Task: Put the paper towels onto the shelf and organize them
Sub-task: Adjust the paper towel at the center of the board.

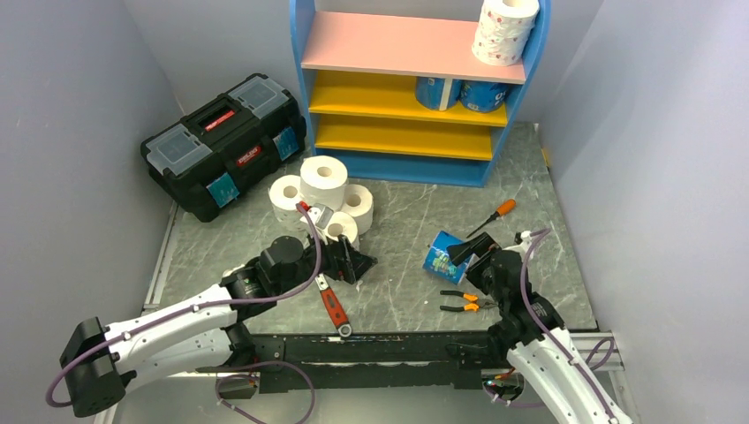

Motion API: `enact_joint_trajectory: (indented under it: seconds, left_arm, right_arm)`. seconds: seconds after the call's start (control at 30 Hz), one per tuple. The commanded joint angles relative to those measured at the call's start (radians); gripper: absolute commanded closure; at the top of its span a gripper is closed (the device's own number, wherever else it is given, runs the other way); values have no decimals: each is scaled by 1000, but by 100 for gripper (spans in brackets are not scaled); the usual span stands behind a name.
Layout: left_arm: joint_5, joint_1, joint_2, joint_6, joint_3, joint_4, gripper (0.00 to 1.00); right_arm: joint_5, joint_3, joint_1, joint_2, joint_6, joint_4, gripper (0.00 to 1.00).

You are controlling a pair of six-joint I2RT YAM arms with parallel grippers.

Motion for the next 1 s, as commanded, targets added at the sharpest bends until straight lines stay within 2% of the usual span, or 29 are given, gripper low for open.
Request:
enact_joint_trajectory:
  seconds: [0.0,0.2,0.33,0.4,0.53,0.57,0.7,0.87,0.97]
  left_arm:
    - [29,0,-14,10,28,46,9]
    - [20,0,-16,7,17,34,9]
    - [31,0,-7,1,16,28,9]
    - [26,0,-12,-2,15,16,9]
    - [7,0,-29,-11,1,-2,9]
    - [3,-1,-33,-13,-3,-5,9]
    - [-15,0,-42,-20,-14,-27,10]
    - [-43,-1,-55,-24,-15,-85,10]
    - [-61,0,-67,-25,-13,-124,10]
  right_arm:
    - [-28,-31,-2,35,23,167,0]
    - [-45,-91,-9,90,-1,277,2]
    - [-65,-152,-15,79,-51,376,8]
    - [-81,-170,-15,41,-84,410,17]
    - [-82,-155,-14,-24,-149,393,39]
    - [-88,-137,-13,-23,-169,380,48]
    - [-119,-24,-14,47,-248,298,67]
    - [-166,152,-4,177,-352,193,68]
    - [-162,301,46,345,-434,89,65]
